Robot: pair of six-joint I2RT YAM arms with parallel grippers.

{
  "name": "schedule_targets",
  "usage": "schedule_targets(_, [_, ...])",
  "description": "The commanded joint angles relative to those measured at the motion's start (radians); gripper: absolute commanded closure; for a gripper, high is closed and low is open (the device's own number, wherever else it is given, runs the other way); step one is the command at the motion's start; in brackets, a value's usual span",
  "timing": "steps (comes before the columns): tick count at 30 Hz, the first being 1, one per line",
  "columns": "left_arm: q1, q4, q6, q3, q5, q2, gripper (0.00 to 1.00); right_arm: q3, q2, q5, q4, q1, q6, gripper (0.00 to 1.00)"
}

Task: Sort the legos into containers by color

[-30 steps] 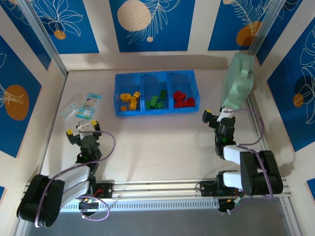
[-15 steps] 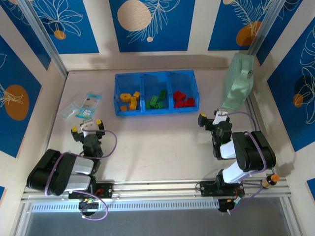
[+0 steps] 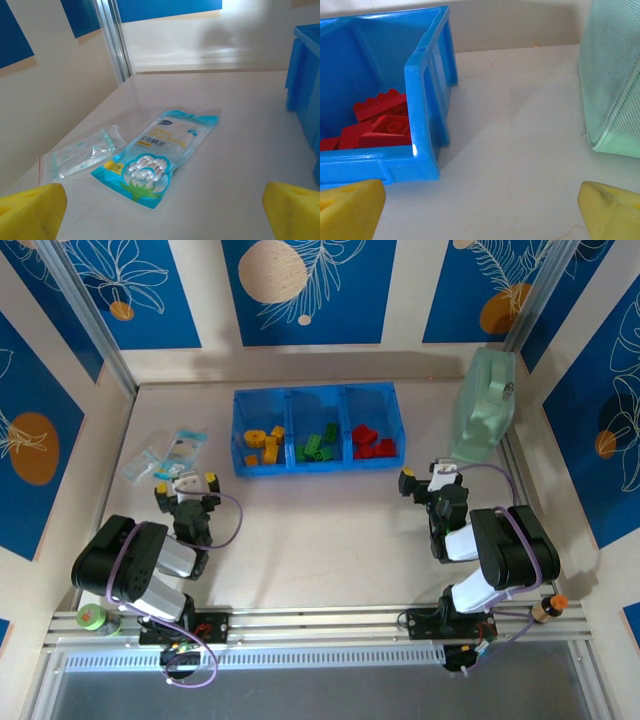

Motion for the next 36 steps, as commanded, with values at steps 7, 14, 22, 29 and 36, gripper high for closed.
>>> schedule_targets(7, [-0.036,0.055,0.145,0.03,0.259,0.072,0.0,0.155,-0.011,0.052,-0.241,0.017,-0.025,0.01])
schedule_targets(14, [-0.01,0.053,0.131,0.056,0.291,0.112,0.0,0.198,-0.014,-0.029,-0.341,-0.044,0.024,0.01])
schedule_targets(22, [0.151,-0.409,-0.009,0.252,0.483,0.049,0.0,0.201,-0.013,-0.018,-0.345,-0.039,0.019,0.01])
schedule_targets(29, [0.146,-0.397,-0.005,0.242,0.477,0.043,0.0,0.198,-0.014,-0.014,-0.34,-0.036,0.018,0.01])
schedule_targets(36, [0.143,-0.25,0.027,0.166,0.568,0.047,0.0,0.197,-0.016,-0.019,-0.342,-0.038,0.02,0.01])
